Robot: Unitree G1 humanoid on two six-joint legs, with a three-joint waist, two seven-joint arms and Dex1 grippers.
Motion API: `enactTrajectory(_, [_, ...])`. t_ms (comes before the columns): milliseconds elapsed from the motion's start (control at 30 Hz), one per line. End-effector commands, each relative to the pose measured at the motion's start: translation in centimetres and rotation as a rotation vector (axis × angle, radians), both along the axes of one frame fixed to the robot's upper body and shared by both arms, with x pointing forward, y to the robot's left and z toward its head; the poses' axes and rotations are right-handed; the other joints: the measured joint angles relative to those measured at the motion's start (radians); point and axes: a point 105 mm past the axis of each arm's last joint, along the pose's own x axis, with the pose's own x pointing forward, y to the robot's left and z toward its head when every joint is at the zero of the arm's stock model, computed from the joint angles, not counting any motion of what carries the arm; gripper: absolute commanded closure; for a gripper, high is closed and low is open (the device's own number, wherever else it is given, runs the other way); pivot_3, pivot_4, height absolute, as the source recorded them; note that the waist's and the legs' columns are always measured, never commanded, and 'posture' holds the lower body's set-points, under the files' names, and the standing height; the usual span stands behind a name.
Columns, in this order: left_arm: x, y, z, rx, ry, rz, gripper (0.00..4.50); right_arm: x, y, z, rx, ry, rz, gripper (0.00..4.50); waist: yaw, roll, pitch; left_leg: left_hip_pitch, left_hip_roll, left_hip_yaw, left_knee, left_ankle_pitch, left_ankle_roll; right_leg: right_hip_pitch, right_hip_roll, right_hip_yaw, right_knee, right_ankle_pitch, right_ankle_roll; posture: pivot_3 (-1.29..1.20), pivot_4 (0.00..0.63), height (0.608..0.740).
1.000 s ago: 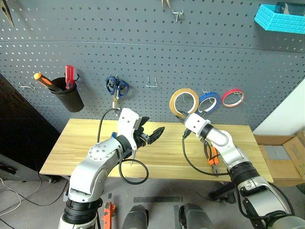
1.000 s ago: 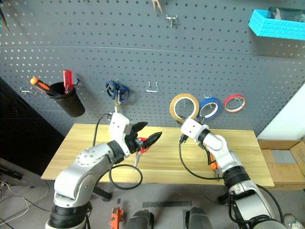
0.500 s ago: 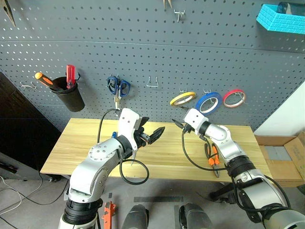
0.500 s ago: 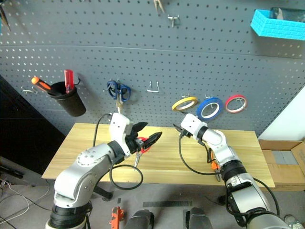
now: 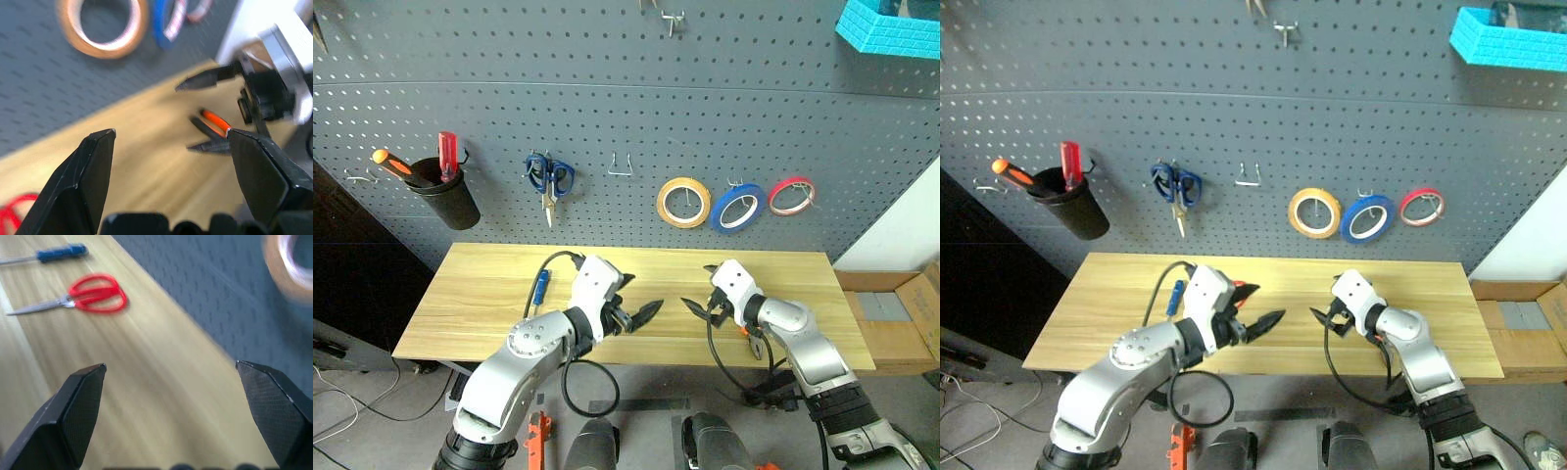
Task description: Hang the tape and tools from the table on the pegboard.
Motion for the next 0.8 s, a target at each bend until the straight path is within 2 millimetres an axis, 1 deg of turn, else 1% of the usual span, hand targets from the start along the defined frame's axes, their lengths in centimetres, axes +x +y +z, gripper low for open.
enactTrajectory(33, [-1.0, -0.5, -2.0, 0.100, -0.025, -0.095, 0.58, 1.6, -2.6, -0.3, 0.084, 0.145, -0.277, 0.09, -0.005, 0.001, 0.014, 0.000, 0.000, 0.000, 0.000, 0.000, 0.000, 0.000, 0.000, 0.000, 0.000, 0.000, 0.000, 0.05, 0.270, 0.740])
enactTrajectory(100, [-1.6, -0.9, -3.0, 0.139, -0.025, -0.146, 0.58, 2.2, -3.8, -0.5, 0.123, 0.202, -0.402, 0.09, -0.009, 0.003, 0.031, -0.001, 0.000, 0.000, 0.000, 0.000, 0.000, -0.001, 0.000, 0.000, 0.000, 0.000, 0.000, 0.03, 0.301, 0.740])
enactTrajectory(133, [-2.0, -1.1, -3.4, 0.164, -0.030, -0.182, 0.58, 2.6, -4.6, -0.7, 0.152, 0.234, -0.482, 0.09, -0.011, 0.003, 0.041, -0.003, 0.000, 0.000, 0.000, 0.000, 0.000, -0.002, 0.000, 0.000, -0.001, 0.000, 0.000, 0.03, 0.306, 0.740])
enactTrajectory(167, [-2.3, -1.3, -3.7, 0.183, -0.035, -0.210, 0.58, 2.7, -5.3, -0.9, 0.180, 0.267, -0.547, 0.09, -0.013, 0.003, 0.047, -0.009, 0.000, 0.000, 0.000, 0.000, 0.000, -0.008, 0.000, 0.000, -0.001, 0.000, 0.000, 0.03, 0.311, 0.740])
enactTrajectory(200, [-2.3, -1.5, -3.9, 0.194, -0.041, -0.230, 0.58, 2.8, -6.1, -1.3, 0.223, 0.316, -0.633, 0.09, -0.014, 0.004, 0.052, -0.018, 0.000, 0.000, 0.001, 0.000, 0.000, -0.016, 0.000, 0.000, 0.000, 0.001, 0.002, 0.02, 0.322, 0.740])
enactTrajectory(233, [-2.2, -1.6, -3.8, 0.197, -0.048, -0.239, 0.58, 2.7, -6.9, -1.7, 0.264, 0.364, -0.718, 0.09, -0.014, 0.005, 0.057, -0.023, -0.001, 0.000, 0.002, 0.000, 0.000, -0.020, 0.000, 0.000, 0.001, 0.007, 0.002, 0.02, 0.335, 0.740])
enactTrajectory(333, [-1.6, -1.7, -3.4, 0.190, -0.059, -0.240, 0.58, 2.5, -8.1, -2.2, 0.314, 0.438, -0.855, 0.09, -0.014, 0.008, 0.073, -0.032, -0.001, -0.002, 0.004, 0.000, 0.001, -0.028, 0.000, -0.002, 0.001, 0.007, 0.002, 0.01, 0.346, 0.740])
enactTrajectory(367, [-1.4, -1.7, -3.2, 0.186, -0.061, -0.238, 0.58, 2.5, -8.3, -2.2, 0.307, 0.439, -0.873, 0.09, -0.015, 0.009, 0.078, -0.034, -0.001, -0.001, 0.004, -0.001, 0.001, -0.031, -0.001, -0.002, 0.001, 0.008, 0.002, 0.01, 0.354, 0.740])
enactTrajectory(467, [-1.0, -1.7, -2.5, 0.136, -0.048, -0.207, 0.58, 2.6, -8.4, -1.8, 0.274, 0.418, -0.864, 0.09, -0.027, 0.009, 0.092, -0.034, -0.001, 0.000, 0.003, -0.002, 0.004, -0.031, -0.001, -0.001, 0.001, 0.008, 0.002, 0.00, 0.364, 0.740])
enactTrajectory(600, [-1.0, -1.7, -1.9, 0.108, -0.042, -0.193, 0.58, 2.5, -8.6, -1.7, 0.243, 0.417, -0.866, 0.09, -0.044, 0.009, 0.108, -0.034, -0.001, 0.000, 0.003, -0.003, 0.005, -0.031, -0.001, -0.001, 0.001, 0.007, 0.003, 0.01, 0.366, 0.740])
enactTrajectory(800, [-0.8, -1.6, -1.4, 0.088, -0.038, -0.156, 0.58, 2.4, -8.1, -2.0, 0.233, 0.438, -0.840, 0.09, -0.052, 0.009, 0.112, -0.034, -0.001, 0.001, 0.003, -0.003, 0.005, -0.032, 0.000, 0.000, 0.002, 0.007, 0.003, 0.04, 0.367, 0.740])
